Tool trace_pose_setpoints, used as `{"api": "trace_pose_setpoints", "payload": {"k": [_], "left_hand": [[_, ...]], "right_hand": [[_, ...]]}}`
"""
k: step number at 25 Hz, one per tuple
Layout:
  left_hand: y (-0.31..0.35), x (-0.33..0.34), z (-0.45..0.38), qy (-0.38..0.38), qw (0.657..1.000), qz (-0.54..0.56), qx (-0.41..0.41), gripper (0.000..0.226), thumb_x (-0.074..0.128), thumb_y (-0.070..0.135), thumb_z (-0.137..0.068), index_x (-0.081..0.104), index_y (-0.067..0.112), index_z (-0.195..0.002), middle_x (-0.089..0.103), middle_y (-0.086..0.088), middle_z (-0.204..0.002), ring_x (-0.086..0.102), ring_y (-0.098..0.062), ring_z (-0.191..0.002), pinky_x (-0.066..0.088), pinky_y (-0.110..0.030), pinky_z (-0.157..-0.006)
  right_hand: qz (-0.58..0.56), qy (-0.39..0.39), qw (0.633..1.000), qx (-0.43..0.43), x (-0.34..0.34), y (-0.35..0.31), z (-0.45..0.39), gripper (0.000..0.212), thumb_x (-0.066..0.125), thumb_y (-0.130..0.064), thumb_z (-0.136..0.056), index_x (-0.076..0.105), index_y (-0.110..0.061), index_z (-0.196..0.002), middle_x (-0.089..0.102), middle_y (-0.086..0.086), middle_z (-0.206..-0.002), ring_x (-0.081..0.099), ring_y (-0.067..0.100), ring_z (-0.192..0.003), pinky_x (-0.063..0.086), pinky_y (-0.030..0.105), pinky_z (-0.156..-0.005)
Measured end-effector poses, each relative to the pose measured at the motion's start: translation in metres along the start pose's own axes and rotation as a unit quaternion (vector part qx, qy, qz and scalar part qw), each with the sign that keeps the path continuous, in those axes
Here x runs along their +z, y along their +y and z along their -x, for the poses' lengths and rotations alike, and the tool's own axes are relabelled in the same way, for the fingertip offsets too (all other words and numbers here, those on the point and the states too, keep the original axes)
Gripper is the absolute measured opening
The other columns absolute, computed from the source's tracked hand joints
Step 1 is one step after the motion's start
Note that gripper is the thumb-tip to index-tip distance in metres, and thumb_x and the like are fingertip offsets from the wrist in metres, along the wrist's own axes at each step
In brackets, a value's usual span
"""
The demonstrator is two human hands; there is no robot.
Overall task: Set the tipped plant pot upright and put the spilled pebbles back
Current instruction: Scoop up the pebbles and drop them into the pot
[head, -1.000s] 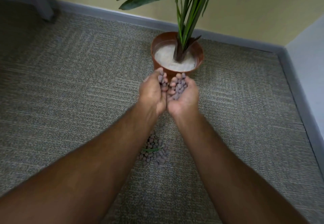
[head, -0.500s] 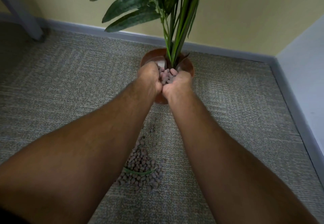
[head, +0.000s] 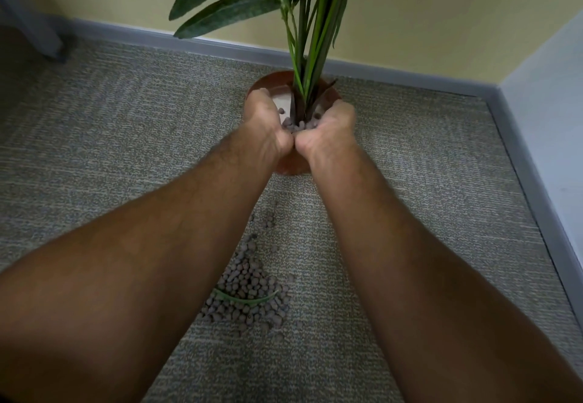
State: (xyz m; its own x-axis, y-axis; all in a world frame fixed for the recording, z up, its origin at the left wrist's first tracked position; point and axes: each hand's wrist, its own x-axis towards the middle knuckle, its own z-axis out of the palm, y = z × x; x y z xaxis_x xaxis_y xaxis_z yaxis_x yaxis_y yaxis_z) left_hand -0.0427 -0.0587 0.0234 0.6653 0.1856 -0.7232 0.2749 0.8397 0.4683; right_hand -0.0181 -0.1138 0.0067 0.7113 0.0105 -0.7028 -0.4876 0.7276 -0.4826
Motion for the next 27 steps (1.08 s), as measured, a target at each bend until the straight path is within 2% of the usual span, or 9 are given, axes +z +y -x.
{"api": "trace_pose_setpoints", "payload": {"k": [4, 9, 12, 15, 18, 20, 23, 25, 27], "left_hand": [[0.002, -0.004, 0.009, -0.049, 0.998, 0.030, -0.003, 0.041, 0.040, 0.037, -0.108, 0.046, 0.003, -0.086, 0.055, -0.017, -0.086, 0.056, -0.027, -0.063, 0.055, -0.035, -0.053], [-0.001, -0.036, -0.008, -0.068, 0.973, -0.150, 0.163, 0.026, 0.038, 0.008, -0.103, 0.063, 0.008, -0.109, 0.069, -0.008, -0.095, 0.069, -0.020, -0.090, 0.059, -0.033, -0.087], [-0.006, -0.074, -0.013, -0.075, 0.929, -0.243, 0.268, 0.038, 0.033, -0.011, -0.092, 0.066, 0.004, -0.103, 0.072, -0.009, -0.083, 0.070, -0.016, -0.072, 0.056, -0.023, -0.065], [-0.022, -0.119, -0.019, -0.081, 0.887, -0.341, 0.300, 0.035, 0.036, -0.011, -0.092, 0.068, 0.004, -0.094, 0.069, -0.009, -0.077, 0.065, -0.012, -0.066, 0.053, -0.021, -0.062], [-0.041, -0.169, -0.039, -0.098, 0.802, -0.506, 0.302, 0.028, 0.045, 0.000, -0.098, 0.070, 0.013, -0.102, 0.072, -0.003, -0.096, 0.068, -0.012, -0.090, 0.054, -0.029, -0.086], [-0.052, -0.202, -0.054, -0.110, 0.678, -0.662, 0.300, 0.032, 0.053, 0.013, -0.099, 0.064, 0.016, -0.128, 0.065, -0.003, -0.128, 0.059, -0.017, -0.121, 0.045, -0.034, -0.105], [-0.063, -0.234, -0.064, -0.133, 0.517, -0.803, 0.264, 0.067, 0.053, 0.032, -0.101, 0.028, 0.012, -0.160, 0.021, -0.008, -0.169, 0.013, -0.026, -0.157, 0.014, -0.047, -0.127], [-0.070, -0.244, -0.060, -0.163, 0.501, -0.804, 0.274, 0.071, 0.049, 0.032, -0.103, 0.017, 0.013, -0.163, 0.010, -0.005, -0.172, 0.001, -0.021, -0.159, 0.004, -0.045, -0.128], [-0.074, -0.252, -0.054, -0.185, 0.518, -0.774, 0.314, 0.067, 0.048, 0.032, -0.104, 0.022, 0.010, -0.162, 0.019, -0.008, -0.170, 0.007, -0.022, -0.158, 0.007, -0.040, -0.128]], "right_hand": [[0.056, 0.003, 0.998, -0.014, 0.002, -0.004, 0.000, 0.062, 0.038, -0.055, -0.102, 0.065, -0.006, -0.077, 0.070, 0.023, -0.112, 0.068, 0.037, -0.110, 0.053, 0.049, -0.098], [0.148, -0.035, 0.982, -0.110, -0.022, 0.017, 0.018, 0.048, 0.040, -0.045, -0.107, 0.063, -0.005, -0.122, 0.062, 0.021, -0.133, 0.063, 0.030, -0.122, 0.051, 0.037, -0.100], [0.303, -0.053, 0.905, -0.294, -0.061, 0.048, 0.013, 0.025, 0.046, -0.030, -0.107, 0.066, -0.016, -0.107, 0.073, 0.005, -0.106, 0.071, 0.017, -0.101, 0.058, 0.037, -0.090], [0.465, -0.076, 0.776, -0.420, -0.107, 0.078, 0.002, 0.022, 0.050, -0.030, -0.104, 0.067, -0.018, -0.109, 0.071, -0.004, -0.103, 0.068, 0.012, -0.095, 0.057, 0.041, -0.086], [0.605, -0.121, 0.663, -0.424, -0.149, 0.104, -0.017, 0.024, 0.054, -0.024, -0.102, 0.065, -0.015, -0.121, 0.064, -0.002, -0.116, 0.062, 0.014, -0.105, 0.054, 0.044, -0.090], [0.696, -0.162, 0.594, -0.369, -0.169, 0.116, -0.032, 0.041, 0.056, -0.024, -0.100, 0.056, -0.014, -0.140, 0.053, 0.004, -0.139, 0.051, 0.021, -0.128, 0.045, 0.047, -0.108], [0.777, -0.180, 0.520, -0.307, -0.183, 0.124, -0.047, 0.059, 0.055, -0.027, -0.101, 0.037, -0.017, -0.156, 0.020, 0.006, -0.168, 0.017, 0.026, -0.154, 0.023, 0.043, -0.124], [0.798, -0.189, 0.484, -0.305, -0.184, 0.127, -0.047, 0.059, 0.053, -0.027, -0.102, 0.034, -0.017, -0.157, 0.015, 0.005, -0.169, 0.010, 0.024, -0.156, 0.016, 0.041, -0.125], [0.794, -0.213, 0.469, -0.323, -0.187, 0.133, -0.042, 0.056, 0.053, -0.023, -0.102, 0.039, -0.010, -0.154, 0.028, 0.006, -0.165, 0.019, 0.022, -0.152, 0.020, 0.041, -0.125]]}}
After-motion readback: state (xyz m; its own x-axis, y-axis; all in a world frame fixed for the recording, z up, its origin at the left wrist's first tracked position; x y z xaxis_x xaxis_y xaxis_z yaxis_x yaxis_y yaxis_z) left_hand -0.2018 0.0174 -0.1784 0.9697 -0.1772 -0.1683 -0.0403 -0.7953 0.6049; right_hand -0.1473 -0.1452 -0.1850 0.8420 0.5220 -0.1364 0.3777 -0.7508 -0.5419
